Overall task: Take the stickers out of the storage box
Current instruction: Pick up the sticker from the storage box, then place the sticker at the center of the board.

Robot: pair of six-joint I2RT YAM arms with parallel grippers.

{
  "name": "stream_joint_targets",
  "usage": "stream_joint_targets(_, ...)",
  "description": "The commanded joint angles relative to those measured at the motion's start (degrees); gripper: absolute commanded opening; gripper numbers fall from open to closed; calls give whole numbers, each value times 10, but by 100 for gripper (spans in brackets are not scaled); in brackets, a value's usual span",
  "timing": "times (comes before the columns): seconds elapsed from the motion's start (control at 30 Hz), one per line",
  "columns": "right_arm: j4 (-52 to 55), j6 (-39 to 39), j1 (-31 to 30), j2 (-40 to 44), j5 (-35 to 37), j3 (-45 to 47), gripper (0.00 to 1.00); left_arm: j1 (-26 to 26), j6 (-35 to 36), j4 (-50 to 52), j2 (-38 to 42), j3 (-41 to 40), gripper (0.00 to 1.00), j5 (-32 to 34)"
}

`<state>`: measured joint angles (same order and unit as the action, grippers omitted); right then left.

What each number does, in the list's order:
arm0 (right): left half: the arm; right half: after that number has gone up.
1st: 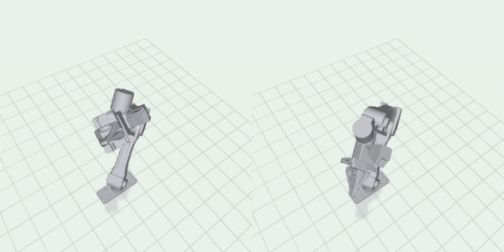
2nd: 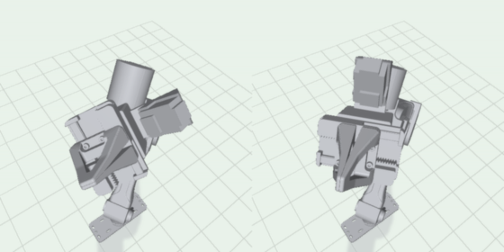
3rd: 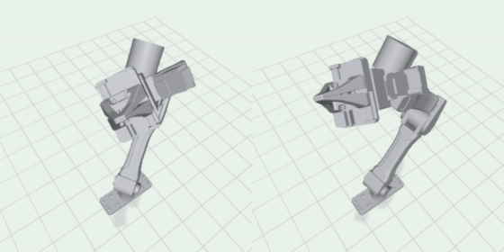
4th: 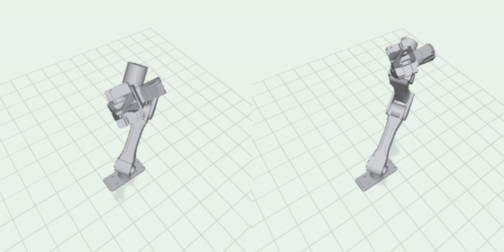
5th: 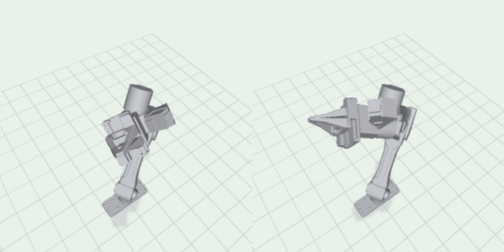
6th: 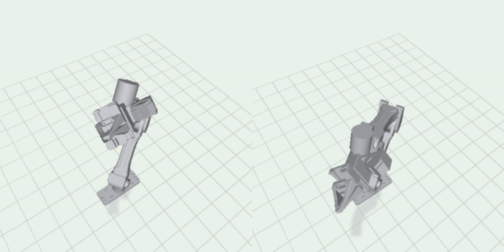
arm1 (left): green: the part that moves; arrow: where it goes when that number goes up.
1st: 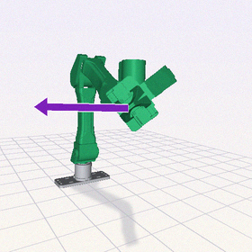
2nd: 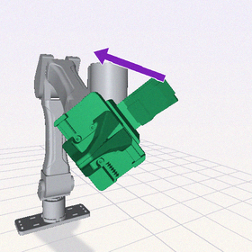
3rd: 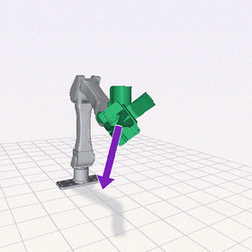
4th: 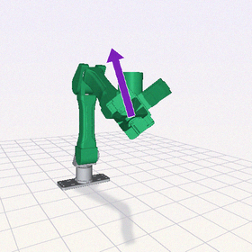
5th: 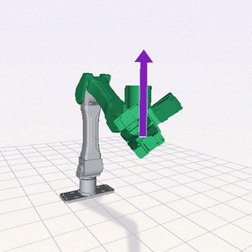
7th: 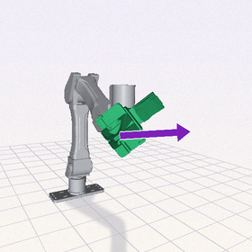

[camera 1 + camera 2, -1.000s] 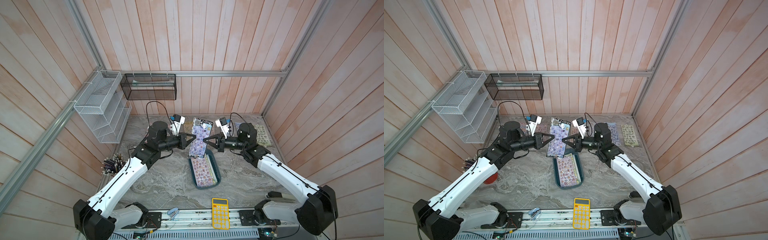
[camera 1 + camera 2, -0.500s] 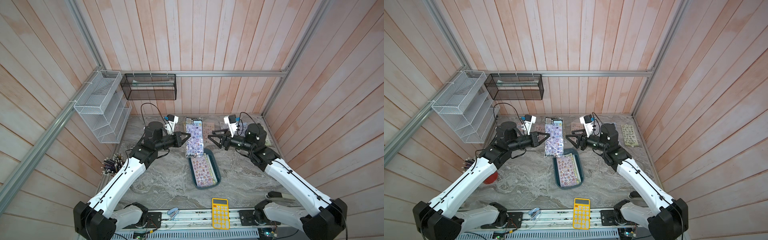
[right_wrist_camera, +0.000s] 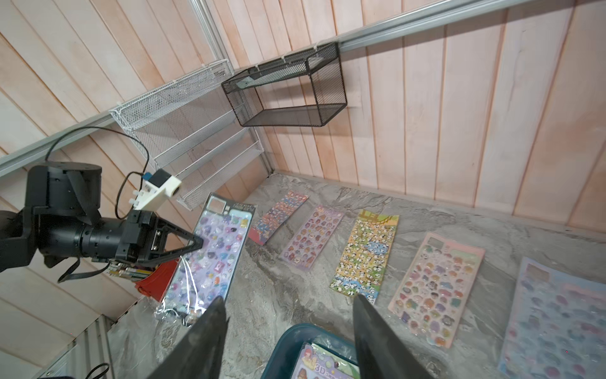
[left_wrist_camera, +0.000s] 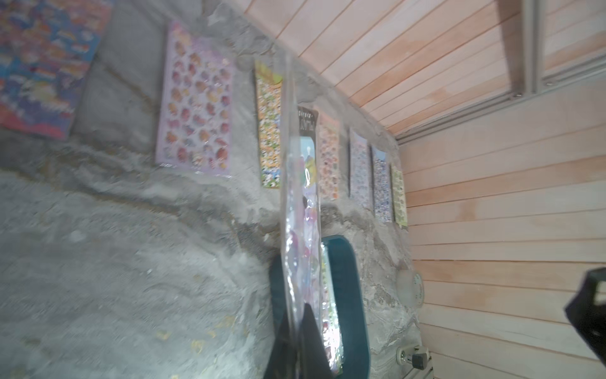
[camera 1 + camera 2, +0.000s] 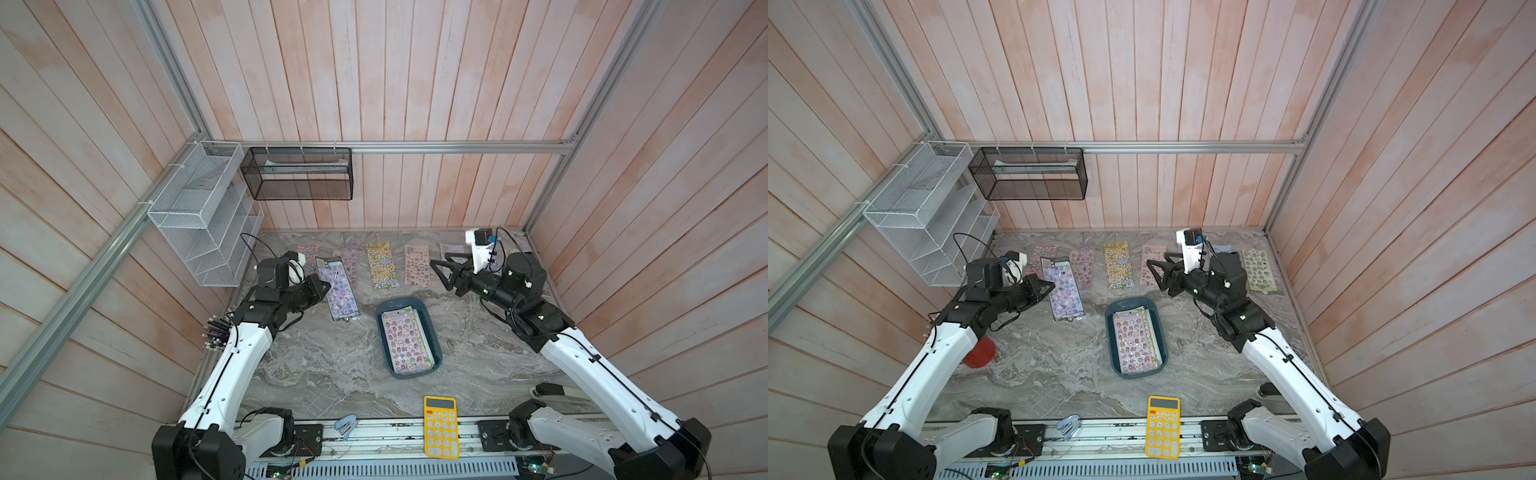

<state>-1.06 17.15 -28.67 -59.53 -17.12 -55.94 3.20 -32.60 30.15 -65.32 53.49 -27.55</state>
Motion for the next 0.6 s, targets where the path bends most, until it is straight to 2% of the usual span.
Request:
stream_joint_targets(0.0,5,-11,2,6,50,13,62,-39,45,76,-25,-26,0,19)
stream_joint_targets(0.2,11,-3,2,-7,48,15,61,-55,94,108,-86,-35,0,69)
stream_joint_targets(0.57,14,-6,1,-5,82,25,61,-55,121,107,-177,-19,0,154)
